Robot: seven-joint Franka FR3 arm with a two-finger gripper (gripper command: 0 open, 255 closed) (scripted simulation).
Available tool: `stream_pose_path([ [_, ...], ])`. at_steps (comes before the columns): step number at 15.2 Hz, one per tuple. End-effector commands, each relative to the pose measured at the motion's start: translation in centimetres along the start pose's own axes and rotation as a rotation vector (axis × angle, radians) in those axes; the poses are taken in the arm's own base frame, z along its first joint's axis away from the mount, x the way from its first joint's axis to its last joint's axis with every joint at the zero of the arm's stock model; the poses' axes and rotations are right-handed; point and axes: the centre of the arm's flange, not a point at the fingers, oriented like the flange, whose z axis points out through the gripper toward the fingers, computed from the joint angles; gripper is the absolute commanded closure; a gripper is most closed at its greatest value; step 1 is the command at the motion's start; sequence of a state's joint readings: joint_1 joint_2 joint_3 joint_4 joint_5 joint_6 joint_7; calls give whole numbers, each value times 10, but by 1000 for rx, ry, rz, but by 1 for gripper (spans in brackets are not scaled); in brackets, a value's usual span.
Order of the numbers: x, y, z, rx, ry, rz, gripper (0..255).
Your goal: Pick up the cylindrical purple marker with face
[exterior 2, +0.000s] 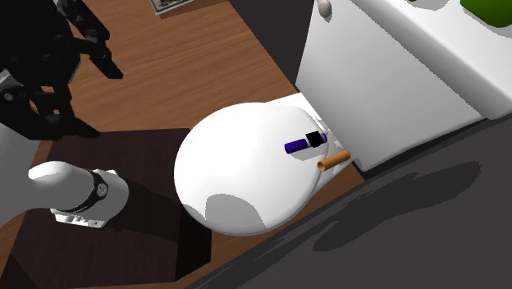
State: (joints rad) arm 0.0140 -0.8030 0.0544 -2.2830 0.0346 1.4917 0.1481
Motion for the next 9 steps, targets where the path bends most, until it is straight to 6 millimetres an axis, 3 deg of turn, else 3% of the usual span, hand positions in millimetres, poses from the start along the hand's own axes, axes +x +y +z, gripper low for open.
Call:
stream_pose_path([
  [1, 0, 0, 0, 0, 0, 0, 0],
  [9, 81, -26, 68, -11, -27, -41, 0],
])
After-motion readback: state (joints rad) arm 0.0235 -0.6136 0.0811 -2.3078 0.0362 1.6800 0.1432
